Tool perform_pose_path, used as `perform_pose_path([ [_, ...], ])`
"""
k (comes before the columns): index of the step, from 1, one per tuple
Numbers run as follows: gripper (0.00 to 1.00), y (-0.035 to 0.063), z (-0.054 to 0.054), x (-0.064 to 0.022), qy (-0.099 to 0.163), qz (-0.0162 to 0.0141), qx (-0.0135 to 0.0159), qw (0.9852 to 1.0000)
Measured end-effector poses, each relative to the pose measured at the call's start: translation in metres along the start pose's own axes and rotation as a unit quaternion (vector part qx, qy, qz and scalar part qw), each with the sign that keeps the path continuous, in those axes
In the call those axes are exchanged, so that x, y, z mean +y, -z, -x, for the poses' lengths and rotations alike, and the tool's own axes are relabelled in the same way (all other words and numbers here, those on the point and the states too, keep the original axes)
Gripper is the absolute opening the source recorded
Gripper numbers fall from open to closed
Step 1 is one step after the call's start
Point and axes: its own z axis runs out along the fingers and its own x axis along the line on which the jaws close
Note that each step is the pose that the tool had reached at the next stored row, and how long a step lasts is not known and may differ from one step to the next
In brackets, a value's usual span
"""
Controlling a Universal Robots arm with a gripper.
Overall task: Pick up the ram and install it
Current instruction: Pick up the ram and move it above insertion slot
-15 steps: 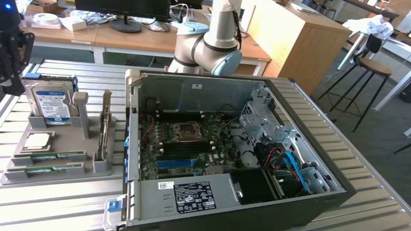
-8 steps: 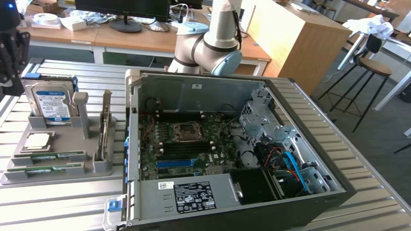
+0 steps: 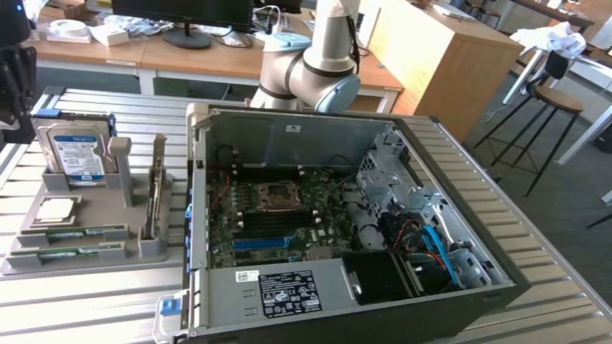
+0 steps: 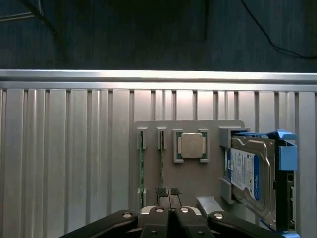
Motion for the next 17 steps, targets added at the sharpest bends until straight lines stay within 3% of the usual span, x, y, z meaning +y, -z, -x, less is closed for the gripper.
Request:
perform_pose_path([
  [2,0.1,-0.0001,0.0,0.0,0.011,0.0002,0.0004,0.9999],
  [8,0.1,-0.0001,0.0,-0.0006,0.011,0.0002,0.0005,0.9999],
  [17,0.1,0.0004,0.0,-0.0112,0.011,0.0002,0.0005,0.9999],
])
